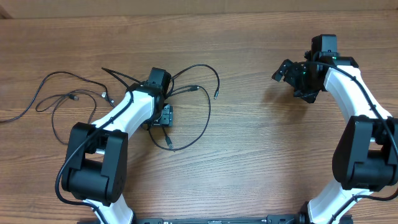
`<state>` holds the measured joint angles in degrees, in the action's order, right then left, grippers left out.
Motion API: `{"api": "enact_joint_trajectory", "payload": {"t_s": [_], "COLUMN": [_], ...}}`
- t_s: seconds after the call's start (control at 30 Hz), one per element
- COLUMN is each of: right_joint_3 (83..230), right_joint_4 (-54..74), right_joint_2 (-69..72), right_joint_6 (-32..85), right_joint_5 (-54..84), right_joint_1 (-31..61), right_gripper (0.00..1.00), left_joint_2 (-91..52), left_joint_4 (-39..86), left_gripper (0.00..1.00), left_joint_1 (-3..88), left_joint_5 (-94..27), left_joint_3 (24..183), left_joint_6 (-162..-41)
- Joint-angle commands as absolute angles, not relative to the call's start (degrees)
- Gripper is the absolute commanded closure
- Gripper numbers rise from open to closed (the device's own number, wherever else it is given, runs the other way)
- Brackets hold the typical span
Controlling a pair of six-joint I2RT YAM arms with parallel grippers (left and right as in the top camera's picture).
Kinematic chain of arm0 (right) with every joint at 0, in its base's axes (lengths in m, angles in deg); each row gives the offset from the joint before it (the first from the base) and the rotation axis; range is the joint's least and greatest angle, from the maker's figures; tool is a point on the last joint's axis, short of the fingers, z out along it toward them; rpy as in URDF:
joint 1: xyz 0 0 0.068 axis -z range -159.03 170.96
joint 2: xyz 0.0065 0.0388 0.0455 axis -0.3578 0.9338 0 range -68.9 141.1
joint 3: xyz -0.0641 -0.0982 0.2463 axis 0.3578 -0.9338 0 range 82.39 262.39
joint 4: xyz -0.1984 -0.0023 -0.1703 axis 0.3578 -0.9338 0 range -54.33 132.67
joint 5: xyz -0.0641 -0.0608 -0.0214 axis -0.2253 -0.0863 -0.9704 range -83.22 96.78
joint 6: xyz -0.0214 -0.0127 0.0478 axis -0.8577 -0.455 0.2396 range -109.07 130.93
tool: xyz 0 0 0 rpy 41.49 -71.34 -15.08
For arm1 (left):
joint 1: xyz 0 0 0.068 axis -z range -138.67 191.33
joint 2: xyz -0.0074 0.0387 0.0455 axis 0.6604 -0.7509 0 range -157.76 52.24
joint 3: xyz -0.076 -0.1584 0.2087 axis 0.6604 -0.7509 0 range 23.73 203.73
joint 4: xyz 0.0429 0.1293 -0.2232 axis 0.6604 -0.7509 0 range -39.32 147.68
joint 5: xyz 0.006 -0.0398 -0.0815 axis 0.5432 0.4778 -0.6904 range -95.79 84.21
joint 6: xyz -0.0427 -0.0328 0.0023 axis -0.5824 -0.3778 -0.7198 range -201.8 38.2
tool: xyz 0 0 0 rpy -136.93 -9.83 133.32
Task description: Untangle cables
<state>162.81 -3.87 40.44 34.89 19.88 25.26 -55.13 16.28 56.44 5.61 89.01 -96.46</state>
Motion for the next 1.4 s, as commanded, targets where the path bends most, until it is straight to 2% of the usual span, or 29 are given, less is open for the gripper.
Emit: {"api": "enact_joint_trajectory", "payload": {"t_s": [0.0,0.47,0.63,0.7,0.77,0.97,1.37], "right_joint_3": [163.7,163.7,163.7,163.7,163.7,163.7,163.7], "right_joint_4": [-3.7,-3.7,-3.7,-3.7,-3.7,-3.7,-3.7], "right_joint_2": [39.0,39.0,39.0,39.0,39.0,39.0,39.0], "right_joint_6": [34.9,34.9,34.9,34.9,34.9,34.9,34.9], "right_joint_5": [19.7,19.7,19.7,19.7,19.7,19.7,19.7], "right_joint_1": [25.2,25.2,25.2,25.2,25.2,25.2,25.2], "right_gripper": [0.0,0.0,0.0,0.0,0.0,0.0,0.0], "left_joint_2": [-55.8,-55.8,-55.8,-55.8,-55.8,-55.8,-55.8], "left_joint_4": [17.6,21.7,25.9,27.8,28.5,29.4,30.2], "left_gripper": [0.18,0.18,0.24,0.31,0.32,0.22,0.16], "left_joint_1": [56.3,56.3,56.4,56.4,56.3,56.4,56.4], "left_joint_5": [6.5,4.1,-0.6,-2.2,-3.1,-3.1,-3.6], "left_joint_3": [86.5,80.8,77.8,76.6,76.3,76.3,76.3], "left_joint_6": [-97.2,-98.8,-98.0,-96.5,-95.6,-95.5,-96.2]}}
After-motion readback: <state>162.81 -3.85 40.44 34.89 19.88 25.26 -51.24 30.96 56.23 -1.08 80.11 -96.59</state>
